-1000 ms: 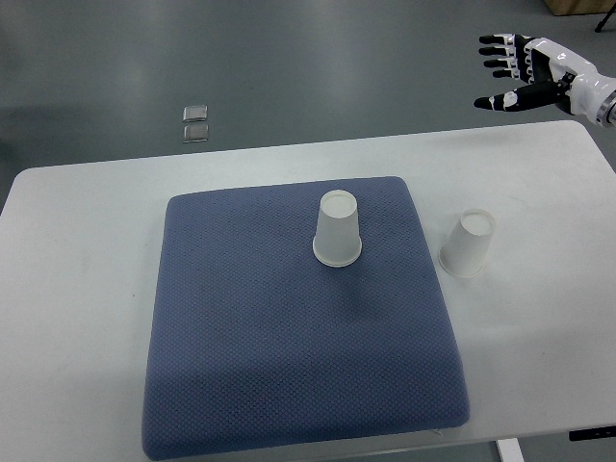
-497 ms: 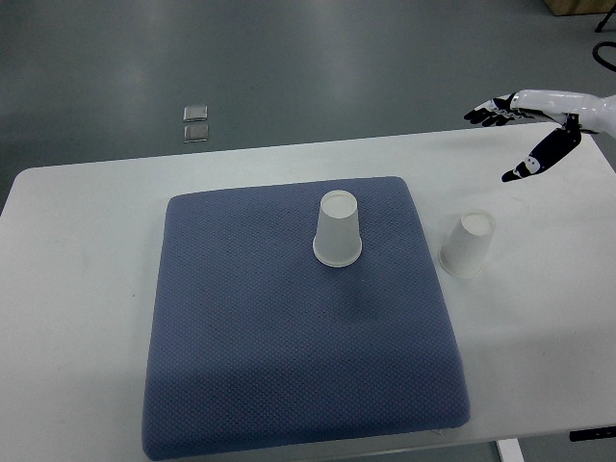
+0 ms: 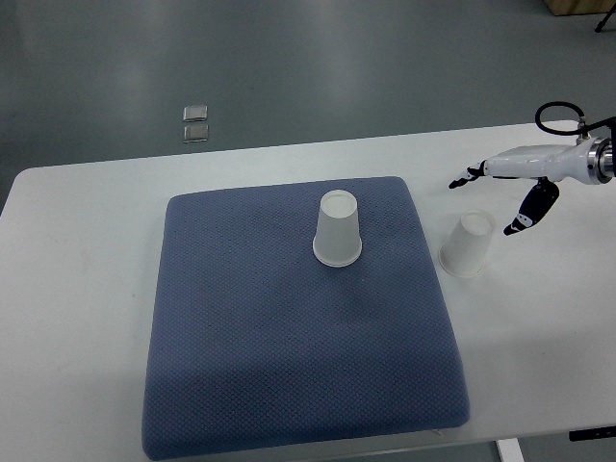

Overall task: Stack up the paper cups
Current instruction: 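Lower the right hand around the white cup and close fingers on it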

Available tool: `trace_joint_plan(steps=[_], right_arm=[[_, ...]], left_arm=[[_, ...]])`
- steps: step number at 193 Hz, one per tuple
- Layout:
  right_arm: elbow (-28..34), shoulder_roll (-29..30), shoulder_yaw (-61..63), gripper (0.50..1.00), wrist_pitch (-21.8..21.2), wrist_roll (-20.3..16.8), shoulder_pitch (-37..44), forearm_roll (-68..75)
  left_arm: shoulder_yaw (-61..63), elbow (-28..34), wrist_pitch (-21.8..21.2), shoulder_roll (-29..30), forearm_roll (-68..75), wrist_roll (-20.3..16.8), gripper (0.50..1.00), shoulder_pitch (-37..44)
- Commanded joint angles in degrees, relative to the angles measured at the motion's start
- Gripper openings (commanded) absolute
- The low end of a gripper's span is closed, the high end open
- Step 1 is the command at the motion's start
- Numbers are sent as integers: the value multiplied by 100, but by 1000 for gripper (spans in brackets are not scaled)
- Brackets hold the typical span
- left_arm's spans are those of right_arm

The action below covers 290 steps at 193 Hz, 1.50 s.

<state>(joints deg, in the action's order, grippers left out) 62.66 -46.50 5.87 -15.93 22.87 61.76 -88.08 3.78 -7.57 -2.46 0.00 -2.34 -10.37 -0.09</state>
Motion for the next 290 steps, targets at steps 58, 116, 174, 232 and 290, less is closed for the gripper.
trace_joint_plan(steps=[58, 116, 174, 232, 290], right_arm=[[-218, 387, -552, 907, 670, -54, -32, -518], [-368, 510, -702, 899, 732, -72, -15, -597], [-456, 633, -886, 864, 925, -72, -59, -606], [-649, 809, -939, 774, 1057, -63, -103, -667], [-702, 862, -1001, 652, 1066, -63, -85, -667]], left_arm=[[0, 1, 0, 0, -3, 0, 1000, 0], [0, 1, 0, 0, -3, 0, 1000, 0], [0, 1, 0, 0, -3, 0, 1000, 0], [0, 1, 0, 0, -3, 0, 1000, 0], [0, 1, 0, 0, 6, 0, 1000, 0]])
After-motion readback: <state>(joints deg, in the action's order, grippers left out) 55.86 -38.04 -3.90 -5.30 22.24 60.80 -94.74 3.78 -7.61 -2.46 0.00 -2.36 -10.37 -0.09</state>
